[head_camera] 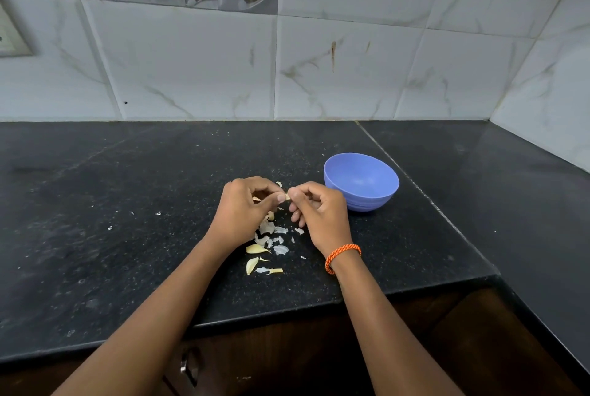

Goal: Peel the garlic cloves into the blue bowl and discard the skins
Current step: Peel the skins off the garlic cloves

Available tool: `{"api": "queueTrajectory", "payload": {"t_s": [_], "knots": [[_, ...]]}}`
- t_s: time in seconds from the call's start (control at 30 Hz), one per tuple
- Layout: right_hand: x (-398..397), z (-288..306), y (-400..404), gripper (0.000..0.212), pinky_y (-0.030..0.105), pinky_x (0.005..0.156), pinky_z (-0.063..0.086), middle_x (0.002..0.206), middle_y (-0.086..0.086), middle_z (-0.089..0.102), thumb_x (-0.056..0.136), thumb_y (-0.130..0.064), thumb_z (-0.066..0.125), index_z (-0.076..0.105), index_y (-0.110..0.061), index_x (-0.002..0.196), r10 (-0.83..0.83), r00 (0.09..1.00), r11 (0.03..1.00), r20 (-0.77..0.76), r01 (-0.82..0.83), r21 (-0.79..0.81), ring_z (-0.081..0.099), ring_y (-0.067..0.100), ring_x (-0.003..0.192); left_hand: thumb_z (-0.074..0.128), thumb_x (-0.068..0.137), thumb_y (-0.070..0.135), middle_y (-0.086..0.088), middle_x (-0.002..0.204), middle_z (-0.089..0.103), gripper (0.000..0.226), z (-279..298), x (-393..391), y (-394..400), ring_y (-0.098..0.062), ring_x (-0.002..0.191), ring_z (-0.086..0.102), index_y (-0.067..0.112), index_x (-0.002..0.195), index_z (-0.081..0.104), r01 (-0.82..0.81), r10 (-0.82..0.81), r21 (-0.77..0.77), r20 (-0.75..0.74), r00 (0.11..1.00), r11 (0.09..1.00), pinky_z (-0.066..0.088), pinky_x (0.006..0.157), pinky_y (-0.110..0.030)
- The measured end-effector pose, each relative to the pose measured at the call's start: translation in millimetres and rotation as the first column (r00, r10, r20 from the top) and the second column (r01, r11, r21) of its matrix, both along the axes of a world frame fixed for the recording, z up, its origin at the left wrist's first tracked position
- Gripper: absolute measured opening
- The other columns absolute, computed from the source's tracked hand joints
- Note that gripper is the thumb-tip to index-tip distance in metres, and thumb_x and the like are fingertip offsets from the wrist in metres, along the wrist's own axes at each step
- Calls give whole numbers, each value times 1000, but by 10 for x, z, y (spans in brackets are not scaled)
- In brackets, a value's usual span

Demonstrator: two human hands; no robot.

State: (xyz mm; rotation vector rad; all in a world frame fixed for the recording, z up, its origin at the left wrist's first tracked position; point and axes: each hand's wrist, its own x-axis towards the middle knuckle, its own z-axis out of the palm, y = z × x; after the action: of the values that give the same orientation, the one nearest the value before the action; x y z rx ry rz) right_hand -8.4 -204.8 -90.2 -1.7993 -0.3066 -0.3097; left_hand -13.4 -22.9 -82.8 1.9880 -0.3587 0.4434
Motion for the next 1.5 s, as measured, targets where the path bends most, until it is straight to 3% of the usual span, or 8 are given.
{"api": "queueTrajectory", "payload": {"t_s": [0.17, 0.33, 0.47, 0.6, 0.77, 1.07, 1.23, 1.5], "knots": [[-5, 15, -17, 22, 30, 60, 57, 73, 10, 73, 106, -17, 66, 77, -3, 93, 63, 998, 995, -29, -61, 82, 67, 18, 59, 79, 98, 16, -5, 90, 81, 8, 10, 20, 48, -27, 82, 77, 10, 94, 83, 79, -102, -165, -136, 985, 983, 66, 83, -43], [6, 19, -21, 24, 34, 64, 60, 77, 13, 73, 108, -17, 62, 75, -2, 95, 125, 991, 984, -49, -118, 131, 69, 25, 64, 77, 97, 9, -18, 93, 79, 11, 33, 5, 61, -24, 81, 74, 0, 97, 82, 124, -184, -316, -170, 968, 941, 66, 81, -34], [12, 1, -14, 21, 35, 69, 63, 82, 13, 75, 109, -10, 57, 75, -4, 101, 138, 989, 983, -52, -131, 128, 71, 24, 71, 77, 97, 8, -10, 89, 80, 8, 42, 15, 61, -19, 79, 73, 2, 96, 82, 108, -169, -322, -168, 971, 940, 64, 77, -30], [15, 4, 13, 29, 32, 79, 65, 97, 6, 79, 101, 6, 56, 77, -11, 113, 91, 994, 992, -56, -85, 98, 77, 21, 87, 82, 95, 16, 2, 82, 79, 4, 13, 42, 75, -19, 76, 75, 18, 93, 85, -62, 56, -102, -64, 996, 993, 62, 75, -33], [-4, 8, 51, 15, 33, 78, 66, 95, -1, 77, 92, -16, 84, 76, -15, 105, -13, 1000, 999, 11, 12, 53, 76, 16, 89, 84, 94, 18, 14, 86, 79, 6, 2, 0, -7, -9, 77, 74, 22, 91, 86, -123, 120, 33, 74, 990, 992, 61, 73, -34], [-14, 35, -19, 11, 34, 73, 66, 81, 14, 79, 96, -11, 78, 79, -1, 100, 77, 992, 967, -104, -50, 249, 79, 30, 76, 79, 98, 11, -4, 86, 82, 6, -1, -19, -73, -23, 81, 82, 7, 98, 84, 55, -56, -203, -1, 998, 978, 68, 80, -41], [-10, 46, -41, 8, 36, 71, 66, 80, 14, 79, 98, -6, 74, 79, 0, 100, 80, 996, 972, -36, -70, 226, 77, 29, 73, 77, 98, 6, -15, 87, 81, 9, 3, -17, -70, -34, 82, 81, -2, 99, 81, 102, -133, -333, -72, 988, 937, 67, 79, -37], [15, 9, -21, 13, 29, 64, 56, 73, 8, 71, 102, -3, 64, 75, -1, 95, 107, 992, 979, -70, -93, 180, 66, 17, 68, 77, 97, 4, -22, 85, 78, 10, 2, 0, -31, -35, 78, 77, -5, 97, 81, 128, -177, -358, -107, 979, 925, 67, 77, -39]]}}
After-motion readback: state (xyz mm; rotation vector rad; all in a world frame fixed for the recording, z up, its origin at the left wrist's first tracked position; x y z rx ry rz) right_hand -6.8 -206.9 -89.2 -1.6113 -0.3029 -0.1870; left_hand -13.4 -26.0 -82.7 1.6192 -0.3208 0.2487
